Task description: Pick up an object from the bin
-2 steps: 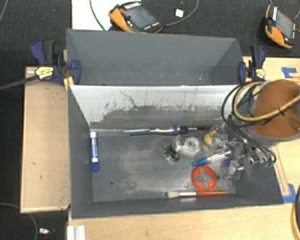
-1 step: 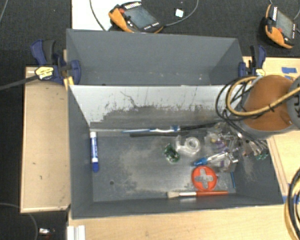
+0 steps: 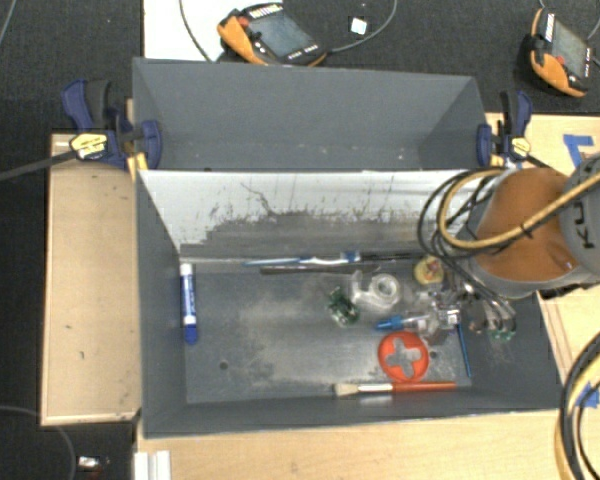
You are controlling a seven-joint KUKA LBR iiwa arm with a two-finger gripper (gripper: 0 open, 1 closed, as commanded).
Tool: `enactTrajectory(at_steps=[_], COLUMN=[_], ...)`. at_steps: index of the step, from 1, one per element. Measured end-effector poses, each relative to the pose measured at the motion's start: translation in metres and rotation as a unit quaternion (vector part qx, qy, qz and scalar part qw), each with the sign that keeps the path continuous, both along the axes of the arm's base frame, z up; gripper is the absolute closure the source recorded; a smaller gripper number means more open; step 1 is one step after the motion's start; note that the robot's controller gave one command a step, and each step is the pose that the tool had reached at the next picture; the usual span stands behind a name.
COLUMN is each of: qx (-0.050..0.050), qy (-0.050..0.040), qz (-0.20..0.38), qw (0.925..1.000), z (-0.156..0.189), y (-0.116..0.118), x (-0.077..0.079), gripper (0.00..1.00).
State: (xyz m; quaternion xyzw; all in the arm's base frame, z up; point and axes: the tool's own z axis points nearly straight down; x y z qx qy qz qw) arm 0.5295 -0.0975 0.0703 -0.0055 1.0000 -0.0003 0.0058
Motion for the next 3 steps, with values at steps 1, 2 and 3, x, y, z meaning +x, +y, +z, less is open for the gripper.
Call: enactTrajectory(at_steps=[1,2,3], qx=[0.000,0.001,0.000], qy=[0.0000,0.0049,-0.0009], qz=[0.000,0.001,0.001], qw=[1.0000,1.0000,1.0000], z=[0.000,0.028,0.059], y=[0.000,0.001,0.000], x=[0.000,-0.003,0.000], gripper=[1.00,1.00,1.00])
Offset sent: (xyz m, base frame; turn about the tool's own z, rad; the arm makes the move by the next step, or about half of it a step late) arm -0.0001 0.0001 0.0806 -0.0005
